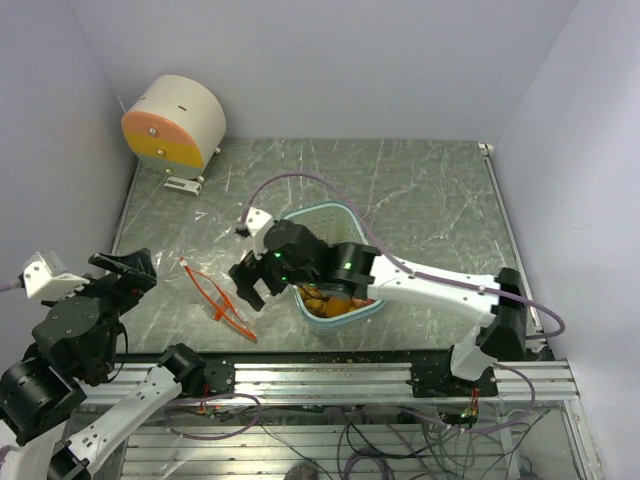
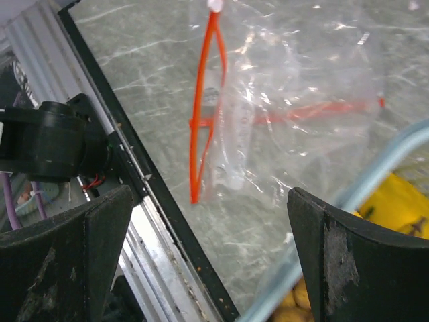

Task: Place the food in the zip-top bag and seal the zipper
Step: Pick up the zipper food storage bag at the center of the board.

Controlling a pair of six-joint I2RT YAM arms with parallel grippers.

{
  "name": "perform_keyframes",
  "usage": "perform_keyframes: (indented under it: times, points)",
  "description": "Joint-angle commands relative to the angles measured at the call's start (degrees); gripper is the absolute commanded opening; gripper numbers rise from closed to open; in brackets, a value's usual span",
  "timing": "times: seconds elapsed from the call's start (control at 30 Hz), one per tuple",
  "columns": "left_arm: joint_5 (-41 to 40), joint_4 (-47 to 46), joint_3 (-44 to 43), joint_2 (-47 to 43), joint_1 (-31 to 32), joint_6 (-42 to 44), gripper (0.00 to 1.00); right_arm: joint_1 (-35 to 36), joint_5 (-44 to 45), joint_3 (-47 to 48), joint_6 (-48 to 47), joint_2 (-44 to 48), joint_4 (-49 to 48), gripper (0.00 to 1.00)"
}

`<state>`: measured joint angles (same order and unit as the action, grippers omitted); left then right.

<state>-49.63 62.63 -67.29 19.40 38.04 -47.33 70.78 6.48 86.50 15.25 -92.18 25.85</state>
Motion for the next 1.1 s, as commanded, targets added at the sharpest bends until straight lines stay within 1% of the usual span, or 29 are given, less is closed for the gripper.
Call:
perform_keyframes:
  times: [0.0, 0.1, 0.3, 0.4, 0.53, 0.63, 0.73, 0.77, 0.8, 0.87, 0.9, 0.93, 1.07]
  points:
    - [-5.4, 3.7, -2.6, -0.9, 0.3, -2.4, 0.98, 1.9, -1.9, 4.2, -1.6, -6.0, -4.3, 0.99]
    - [-5.2, 3.2, -2.5, -1.8, 0.2, -2.2, 0.97, 1.9, -1.1, 6.0, -1.6, -11.2, -5.6, 0.98]
    - [-2.2, 0.3, -0.6, -3.4, 0.3, -1.2, 0.96, 1.8, 5.7, 11.2, -3.8, -22.4, -6.2, 0.97]
    - [-1.6, 0.6, -0.7, -3.2, 0.3, -1.1, 0.96, 1.7, 5.5, 13.5, -4.8, -26.8, -6.8, 0.96]
    - [-1.3, 1.2, -1.1, -3.3, 0.3, -1.1, 0.96, 1.3, 4.9, 15.3, -5.1, -31.0, -7.2, 0.91]
    - [-1.1, 1.4, -1.3, -3.8, 0.3, -1.2, 0.95, 1.2, 5.9, 15.5, -4.9, -33.2, -7.6, 0.84]
    - [-1.2, 2.0, -1.5, -4.3, 0.3, -1.3, 0.95, 1.2, 7.1, 15.5, -4.8, -34.2, -7.6, 0.66]
    - [-1.3, 2.2, -1.7, -4.5, 0.3, -1.3, 0.95, 1.2, 7.6, 15.3, -4.7, -34.3, -7.4, 0.58]
    - [-1.5, 2.3, -1.8, -4.6, 0.3, -1.3, 0.95, 1.2, 8.3, 15.2, -4.5, -34.2, -7.4, 0.45]
    - [-1.6, 2.5, -2.0, -4.7, 0.3, -1.2, 0.95, 1.3, 9.9, 14.7, -4.1, -33.4, -7.2, 0.16]
    - [-1.6, 2.5, -2.1, -4.6, 0.2, -1.1, 0.95, 1.2, 10.9, 14.4, -3.7, -32.6, -7.0, 0.04]
    - [-1.5, 2.4, -2.1, -4.6, 0.3, -1.0, 0.95, 1.3, 11.7, 13.8, -3.4, -31.6, -7.0, 0.0]
    - [0.3, 1.1, -1.8, -4.1, 0.3, -0.2, 0.95, 1.2, 13.9, 10.1, -2.2, -24.4, -9.1, 0.0]
